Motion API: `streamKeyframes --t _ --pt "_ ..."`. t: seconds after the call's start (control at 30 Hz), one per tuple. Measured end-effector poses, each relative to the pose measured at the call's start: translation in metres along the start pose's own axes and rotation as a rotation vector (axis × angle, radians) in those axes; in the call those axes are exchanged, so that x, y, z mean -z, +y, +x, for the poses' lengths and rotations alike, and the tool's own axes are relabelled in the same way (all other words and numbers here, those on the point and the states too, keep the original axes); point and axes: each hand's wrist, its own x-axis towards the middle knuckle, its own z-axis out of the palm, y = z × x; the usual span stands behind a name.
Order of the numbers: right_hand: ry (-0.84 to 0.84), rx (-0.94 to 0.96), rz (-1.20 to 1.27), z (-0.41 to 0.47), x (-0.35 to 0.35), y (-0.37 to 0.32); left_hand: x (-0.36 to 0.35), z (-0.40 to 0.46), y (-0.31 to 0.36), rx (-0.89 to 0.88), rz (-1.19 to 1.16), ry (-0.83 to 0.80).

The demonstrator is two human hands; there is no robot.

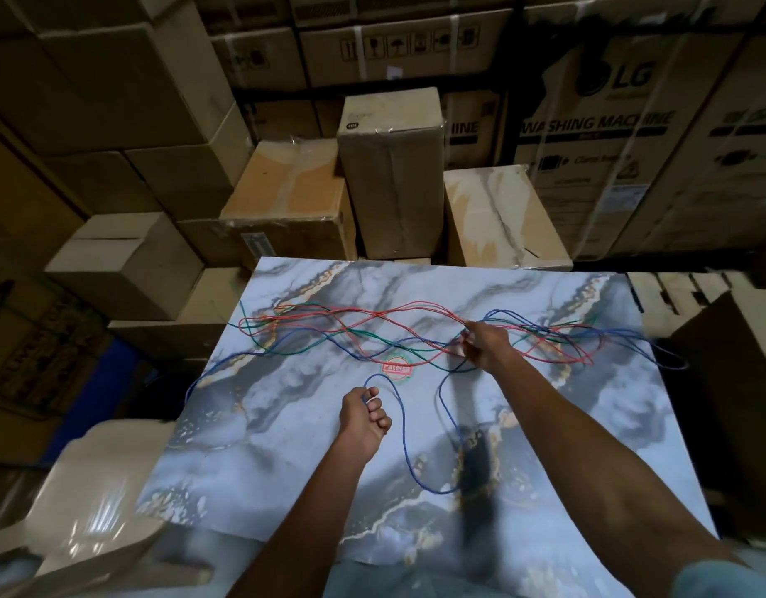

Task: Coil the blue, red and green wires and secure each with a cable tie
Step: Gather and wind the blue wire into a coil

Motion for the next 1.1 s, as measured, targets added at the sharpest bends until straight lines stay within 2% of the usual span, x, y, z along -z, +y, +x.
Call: streamKeyframes --t 0.13,0.4,0.67,0.77,0.93,1.0,1.1 --pt "0.086 0.168 -0.185 -0.026 -0.016 -0.024 -0.009 0.007 0.005 0.004 0.027 -0.016" --pt "-0.022 0.478 -0.356 -0.132 -0.048 -0.101 -0.032 0.010 0.016 -0.007 0.075 -0.099" --pt "-0.106 0.721 -0.437 -0.228 -0.064 -0.165 -0.044 -0.015 0.042 -0.099 0.029 -0.208" --pt "-0.098 0.827 -0.469 -0.256 -0.062 -0.186 -0.046 -0.025 0.056 -0.158 0.083 -0.209" --pt "-0.106 0.976 -0.417 -0.295 -0.053 -0.209 -0.060 -0.047 0.058 -0.152 0.189 -0.296" --pt "-0.128 0.951 -0.362 -0.294 -0.053 -0.207 -0.066 -0.053 0.052 -0.148 0.232 -0.355" --pt "-0.239 0.710 -0.186 -0.265 -0.054 -0.191 -0.066 -0.054 0.043 -0.104 0.270 -0.416"
